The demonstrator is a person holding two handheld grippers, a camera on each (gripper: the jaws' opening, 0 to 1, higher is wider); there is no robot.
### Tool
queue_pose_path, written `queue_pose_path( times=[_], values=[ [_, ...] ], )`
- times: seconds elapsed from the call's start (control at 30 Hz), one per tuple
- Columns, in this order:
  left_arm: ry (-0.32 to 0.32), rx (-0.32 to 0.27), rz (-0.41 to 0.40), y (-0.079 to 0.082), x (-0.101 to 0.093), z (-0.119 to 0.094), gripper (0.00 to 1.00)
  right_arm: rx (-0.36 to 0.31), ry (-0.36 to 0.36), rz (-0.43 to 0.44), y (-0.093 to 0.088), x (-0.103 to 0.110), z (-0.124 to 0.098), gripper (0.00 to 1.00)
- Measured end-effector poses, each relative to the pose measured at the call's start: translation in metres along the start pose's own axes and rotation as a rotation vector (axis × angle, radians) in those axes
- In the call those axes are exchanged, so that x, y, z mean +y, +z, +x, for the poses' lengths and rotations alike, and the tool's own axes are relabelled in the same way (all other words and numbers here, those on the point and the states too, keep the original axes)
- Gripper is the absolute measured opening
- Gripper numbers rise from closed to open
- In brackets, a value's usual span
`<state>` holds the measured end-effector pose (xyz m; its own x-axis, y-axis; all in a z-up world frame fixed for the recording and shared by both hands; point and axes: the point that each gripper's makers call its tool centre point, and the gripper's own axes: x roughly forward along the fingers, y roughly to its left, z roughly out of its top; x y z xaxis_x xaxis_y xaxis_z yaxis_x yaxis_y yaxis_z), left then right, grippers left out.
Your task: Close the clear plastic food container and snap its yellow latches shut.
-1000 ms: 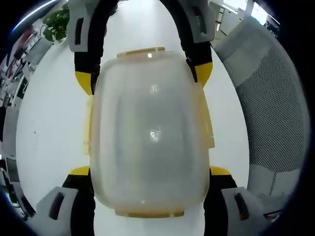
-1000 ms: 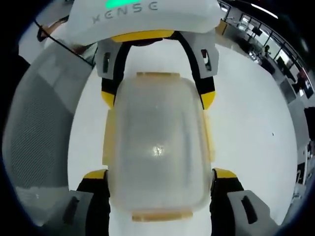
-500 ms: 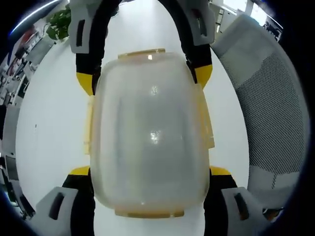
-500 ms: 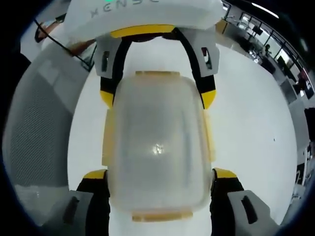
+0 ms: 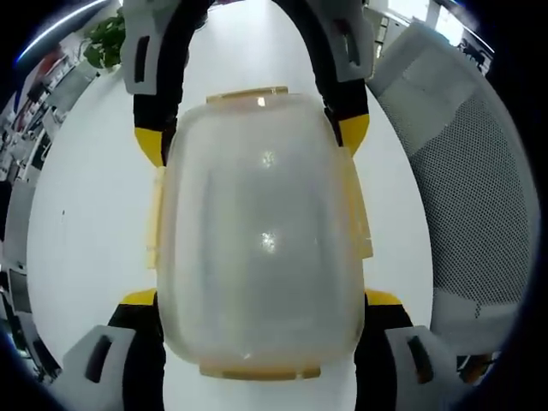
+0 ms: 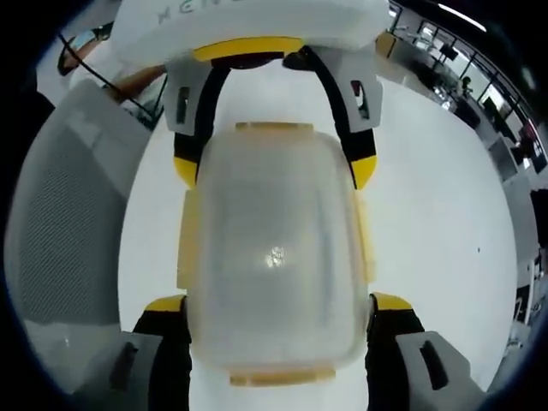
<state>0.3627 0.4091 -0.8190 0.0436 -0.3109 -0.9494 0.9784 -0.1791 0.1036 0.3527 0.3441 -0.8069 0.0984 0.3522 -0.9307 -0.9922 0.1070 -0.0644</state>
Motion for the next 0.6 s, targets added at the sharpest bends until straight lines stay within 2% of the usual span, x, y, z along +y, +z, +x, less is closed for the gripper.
queue_pose_path(
  times=[0.6],
  values=[
    [-0.002, -0.004, -0.005, -0.0052, -0.0012, -0.0010, 0.94, 0.031, -0.005, 0.001, 0.0038, 0.0002, 0.0032, 0.85]
  ],
)
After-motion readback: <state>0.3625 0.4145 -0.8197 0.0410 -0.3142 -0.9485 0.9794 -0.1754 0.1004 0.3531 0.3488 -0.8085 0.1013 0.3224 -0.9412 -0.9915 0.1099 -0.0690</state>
